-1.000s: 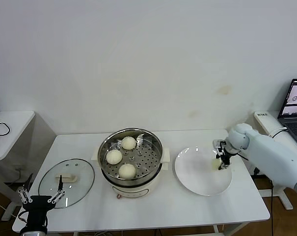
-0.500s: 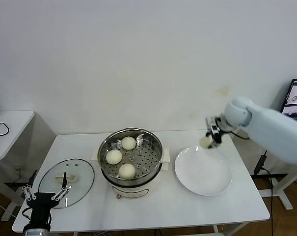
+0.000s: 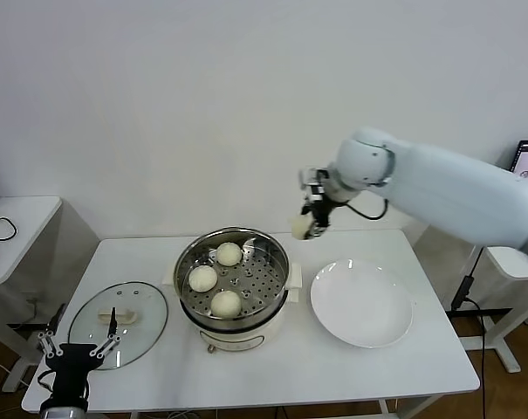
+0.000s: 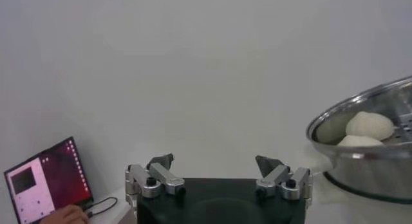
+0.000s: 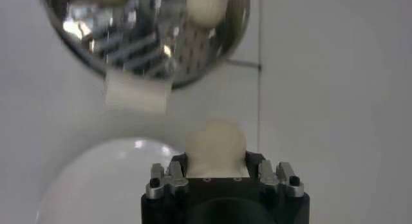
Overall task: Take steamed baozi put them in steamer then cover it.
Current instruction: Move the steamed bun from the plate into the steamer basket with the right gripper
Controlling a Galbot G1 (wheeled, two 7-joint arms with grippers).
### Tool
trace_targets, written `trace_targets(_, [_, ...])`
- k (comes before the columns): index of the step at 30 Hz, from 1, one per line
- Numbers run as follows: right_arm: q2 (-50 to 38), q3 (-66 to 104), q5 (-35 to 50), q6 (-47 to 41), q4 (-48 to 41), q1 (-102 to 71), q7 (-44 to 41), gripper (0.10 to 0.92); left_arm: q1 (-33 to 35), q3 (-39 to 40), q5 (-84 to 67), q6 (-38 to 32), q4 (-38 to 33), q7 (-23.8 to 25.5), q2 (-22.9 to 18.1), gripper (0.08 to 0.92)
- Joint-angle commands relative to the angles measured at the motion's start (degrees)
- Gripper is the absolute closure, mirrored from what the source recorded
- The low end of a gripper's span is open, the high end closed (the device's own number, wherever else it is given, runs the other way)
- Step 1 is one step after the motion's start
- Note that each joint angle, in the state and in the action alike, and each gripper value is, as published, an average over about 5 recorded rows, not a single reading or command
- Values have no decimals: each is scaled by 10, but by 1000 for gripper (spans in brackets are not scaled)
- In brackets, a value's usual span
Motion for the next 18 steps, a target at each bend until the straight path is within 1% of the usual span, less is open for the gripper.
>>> trace_targets(1, [146,-36,103,-67,-13,3,73,455,3,-7,-3,-1,2,-2,-1,177])
trace_targets(8, [186,-45,74,-68,-41,-50,90,449,5,-12,-4,-2,2,-3,-5,177])
trace_targets(18, [187,-58,33,-68,-60,-89,89,448,0,-15,-6,-2,9,-4,-6,177])
